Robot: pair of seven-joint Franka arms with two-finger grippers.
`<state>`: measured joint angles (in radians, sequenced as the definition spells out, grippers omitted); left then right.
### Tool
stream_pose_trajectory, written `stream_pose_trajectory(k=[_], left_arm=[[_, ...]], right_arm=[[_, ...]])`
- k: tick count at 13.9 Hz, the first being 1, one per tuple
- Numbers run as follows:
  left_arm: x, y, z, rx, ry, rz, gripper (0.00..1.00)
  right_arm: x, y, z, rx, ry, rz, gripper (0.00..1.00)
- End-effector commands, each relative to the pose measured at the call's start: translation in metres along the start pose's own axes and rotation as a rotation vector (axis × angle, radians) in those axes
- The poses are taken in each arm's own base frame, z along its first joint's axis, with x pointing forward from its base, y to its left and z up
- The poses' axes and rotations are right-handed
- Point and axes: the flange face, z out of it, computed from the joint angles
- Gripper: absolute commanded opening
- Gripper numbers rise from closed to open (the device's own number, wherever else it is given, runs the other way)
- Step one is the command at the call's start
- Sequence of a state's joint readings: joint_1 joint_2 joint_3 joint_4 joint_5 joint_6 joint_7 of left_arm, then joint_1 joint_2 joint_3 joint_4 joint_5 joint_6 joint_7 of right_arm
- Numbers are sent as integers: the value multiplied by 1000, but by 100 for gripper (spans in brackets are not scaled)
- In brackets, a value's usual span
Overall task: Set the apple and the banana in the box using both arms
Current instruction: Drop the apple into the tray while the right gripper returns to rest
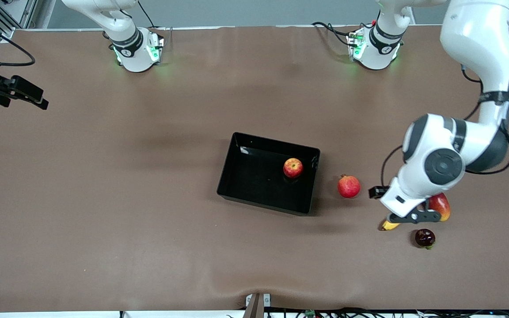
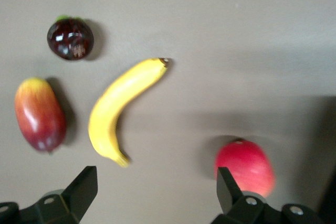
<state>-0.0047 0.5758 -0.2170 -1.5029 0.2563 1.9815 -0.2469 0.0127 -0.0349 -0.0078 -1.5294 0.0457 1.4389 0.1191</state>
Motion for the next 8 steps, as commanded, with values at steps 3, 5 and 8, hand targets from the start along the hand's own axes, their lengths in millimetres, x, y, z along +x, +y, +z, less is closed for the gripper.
stream_pose_trajectory(k=[3,5,8], left_arm=[[15,-42,56,-16,15,226,100],[21,-72,79,-32,38,303,96],[21,-82,108,-45,54,398,77]], right_arm=[[4,0,22,18,-2,15,100],[5,-3,26,18,3,9,100],[4,-2,29,17,-12,-38,100]])
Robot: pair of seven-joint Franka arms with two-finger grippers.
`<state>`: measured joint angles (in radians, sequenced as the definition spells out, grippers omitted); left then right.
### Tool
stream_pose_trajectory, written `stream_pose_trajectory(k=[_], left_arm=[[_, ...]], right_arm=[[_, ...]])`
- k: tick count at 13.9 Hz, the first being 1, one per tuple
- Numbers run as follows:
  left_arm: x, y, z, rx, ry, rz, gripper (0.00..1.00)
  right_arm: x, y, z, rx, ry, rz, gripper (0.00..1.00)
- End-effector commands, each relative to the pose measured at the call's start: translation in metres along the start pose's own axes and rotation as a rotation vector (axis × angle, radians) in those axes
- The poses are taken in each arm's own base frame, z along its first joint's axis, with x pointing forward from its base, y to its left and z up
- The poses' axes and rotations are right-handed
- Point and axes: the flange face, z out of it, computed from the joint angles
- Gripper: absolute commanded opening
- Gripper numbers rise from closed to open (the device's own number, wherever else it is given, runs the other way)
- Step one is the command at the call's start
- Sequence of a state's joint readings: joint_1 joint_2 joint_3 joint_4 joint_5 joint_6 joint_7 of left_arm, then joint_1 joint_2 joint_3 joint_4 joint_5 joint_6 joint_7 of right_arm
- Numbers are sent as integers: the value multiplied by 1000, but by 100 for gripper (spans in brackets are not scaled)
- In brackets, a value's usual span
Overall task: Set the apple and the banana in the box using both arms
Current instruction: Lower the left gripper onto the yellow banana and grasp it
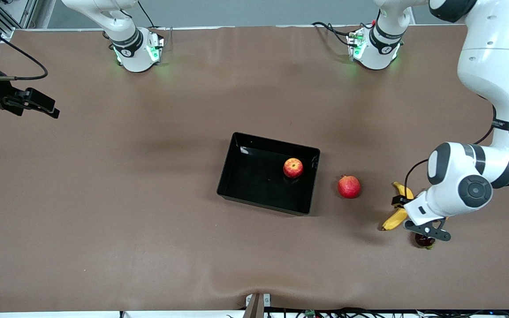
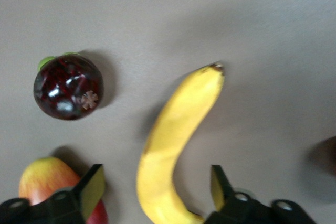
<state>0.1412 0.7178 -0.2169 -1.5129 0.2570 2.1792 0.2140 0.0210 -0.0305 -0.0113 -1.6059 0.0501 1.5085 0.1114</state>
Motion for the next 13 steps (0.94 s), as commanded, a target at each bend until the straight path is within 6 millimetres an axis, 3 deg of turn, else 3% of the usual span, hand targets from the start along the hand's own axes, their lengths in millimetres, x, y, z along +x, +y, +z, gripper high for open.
stream_pose_trajectory(k=[1,4,5,7,8,11,13], left_arm=[[-4,-4,21,4,10,63,73],[-11,1,41,-5,21,68,68],[-14,2,45,-9,14,69,57],[-17,1,45,-9,11,69,15],[-17,1,41,-7,10,76,0],[-15,1,-4,19,28,135,0],[-13,19,-47,11,18,135,0]], right_arm=[[-6,0,-2,14,-3,-40,100],[-11,-8,-2,11,-15,-51,100],[-10,-11,-1,11,-15,-54,100],[-10,-12,0,9,-18,-54,100],[-11,-11,-1,10,-18,-51,100],[-11,-12,-1,8,-21,-51,100],[-12,-12,0,8,-24,-51,100]])
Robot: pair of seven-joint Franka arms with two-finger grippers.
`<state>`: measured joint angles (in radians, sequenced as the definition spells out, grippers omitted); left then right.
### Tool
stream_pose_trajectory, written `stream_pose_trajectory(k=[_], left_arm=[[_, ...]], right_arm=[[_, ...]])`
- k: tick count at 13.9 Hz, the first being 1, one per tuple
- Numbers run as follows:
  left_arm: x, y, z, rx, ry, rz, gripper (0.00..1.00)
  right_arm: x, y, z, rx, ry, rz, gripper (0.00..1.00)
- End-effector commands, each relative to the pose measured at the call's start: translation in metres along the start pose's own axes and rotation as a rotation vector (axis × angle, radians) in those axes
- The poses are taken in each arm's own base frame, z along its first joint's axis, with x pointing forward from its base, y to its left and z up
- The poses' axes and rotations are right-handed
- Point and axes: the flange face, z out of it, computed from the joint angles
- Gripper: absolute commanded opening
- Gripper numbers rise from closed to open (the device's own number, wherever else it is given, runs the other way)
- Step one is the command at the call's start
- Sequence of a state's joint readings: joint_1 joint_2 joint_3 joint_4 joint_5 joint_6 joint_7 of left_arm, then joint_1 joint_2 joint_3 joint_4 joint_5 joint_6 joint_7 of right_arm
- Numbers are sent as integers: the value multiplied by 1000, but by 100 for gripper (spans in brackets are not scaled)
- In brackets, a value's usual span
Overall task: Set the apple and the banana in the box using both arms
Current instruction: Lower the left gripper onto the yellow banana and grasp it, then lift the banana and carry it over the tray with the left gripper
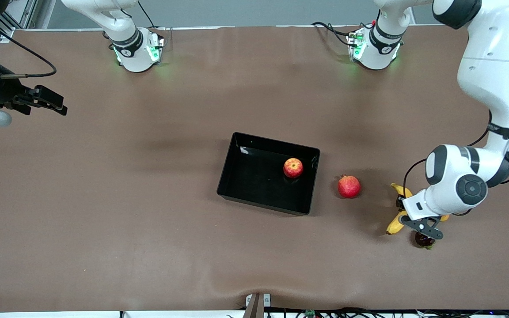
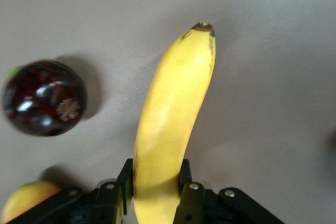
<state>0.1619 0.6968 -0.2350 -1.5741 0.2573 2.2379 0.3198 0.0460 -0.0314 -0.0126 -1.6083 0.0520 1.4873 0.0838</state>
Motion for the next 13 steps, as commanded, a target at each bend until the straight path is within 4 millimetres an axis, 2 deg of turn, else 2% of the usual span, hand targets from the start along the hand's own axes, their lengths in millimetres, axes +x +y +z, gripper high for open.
stream_pose_trajectory(k=[1,3,4,10,13], left_arm=[[-1,23,-79,12,1,8,0],[4,47,-120,-33,27,-44,0],[9,64,-132,-67,34,-76,0],[48,187,-167,-195,58,-346,0],[67,260,-163,-225,30,-438,0]], right_arm=[[-7,0,-4,12,4,0,100],[-7,-1,-3,10,3,-1,100],[-7,-2,-3,10,0,-1,100],[-7,4,-2,12,-3,10,100],[-6,5,-2,12,-1,11,100]])
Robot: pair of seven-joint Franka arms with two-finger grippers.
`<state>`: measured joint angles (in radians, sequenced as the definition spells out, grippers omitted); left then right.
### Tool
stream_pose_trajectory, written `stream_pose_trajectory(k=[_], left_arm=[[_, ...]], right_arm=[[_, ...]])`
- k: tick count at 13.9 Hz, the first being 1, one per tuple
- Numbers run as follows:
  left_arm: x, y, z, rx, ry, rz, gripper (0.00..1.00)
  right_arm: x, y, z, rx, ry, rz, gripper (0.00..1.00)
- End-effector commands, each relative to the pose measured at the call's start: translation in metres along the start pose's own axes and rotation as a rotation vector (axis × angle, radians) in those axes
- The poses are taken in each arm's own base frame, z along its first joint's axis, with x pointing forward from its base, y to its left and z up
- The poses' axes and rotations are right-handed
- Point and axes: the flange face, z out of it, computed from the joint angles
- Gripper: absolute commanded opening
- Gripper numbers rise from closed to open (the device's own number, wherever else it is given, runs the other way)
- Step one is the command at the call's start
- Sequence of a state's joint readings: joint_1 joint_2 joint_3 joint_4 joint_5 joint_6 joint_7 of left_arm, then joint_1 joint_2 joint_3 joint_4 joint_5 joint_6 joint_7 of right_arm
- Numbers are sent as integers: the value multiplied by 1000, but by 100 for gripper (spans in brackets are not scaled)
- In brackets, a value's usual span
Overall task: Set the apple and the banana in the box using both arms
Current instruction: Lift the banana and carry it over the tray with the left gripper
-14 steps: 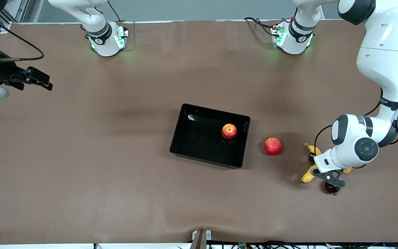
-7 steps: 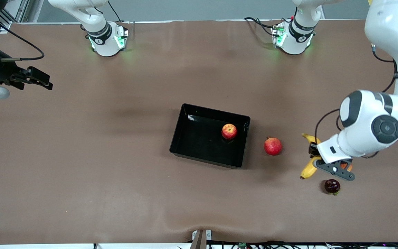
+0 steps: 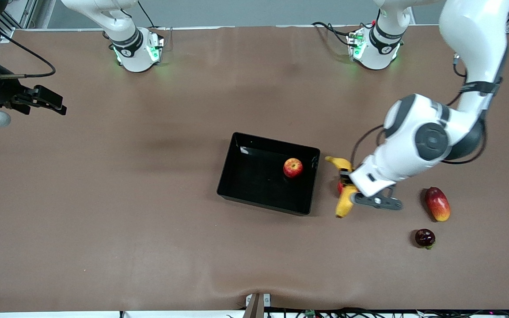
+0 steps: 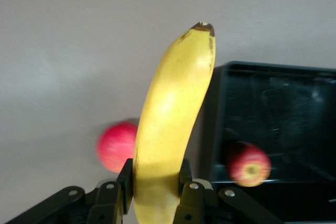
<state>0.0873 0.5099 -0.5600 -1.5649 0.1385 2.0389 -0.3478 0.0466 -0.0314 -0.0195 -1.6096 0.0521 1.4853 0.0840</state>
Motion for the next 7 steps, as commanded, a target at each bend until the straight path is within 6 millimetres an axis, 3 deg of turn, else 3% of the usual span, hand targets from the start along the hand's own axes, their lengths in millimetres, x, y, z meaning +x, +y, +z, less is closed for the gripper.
stream_pose_trajectory(k=[1,7], left_arm=[[0,58,11,-40,-14,-89,0],[-19,178,64,-39,0,-197,0]], right_arm=[[-5,2,-2,12,3,6,100],[-4,1,-2,11,8,4,100]])
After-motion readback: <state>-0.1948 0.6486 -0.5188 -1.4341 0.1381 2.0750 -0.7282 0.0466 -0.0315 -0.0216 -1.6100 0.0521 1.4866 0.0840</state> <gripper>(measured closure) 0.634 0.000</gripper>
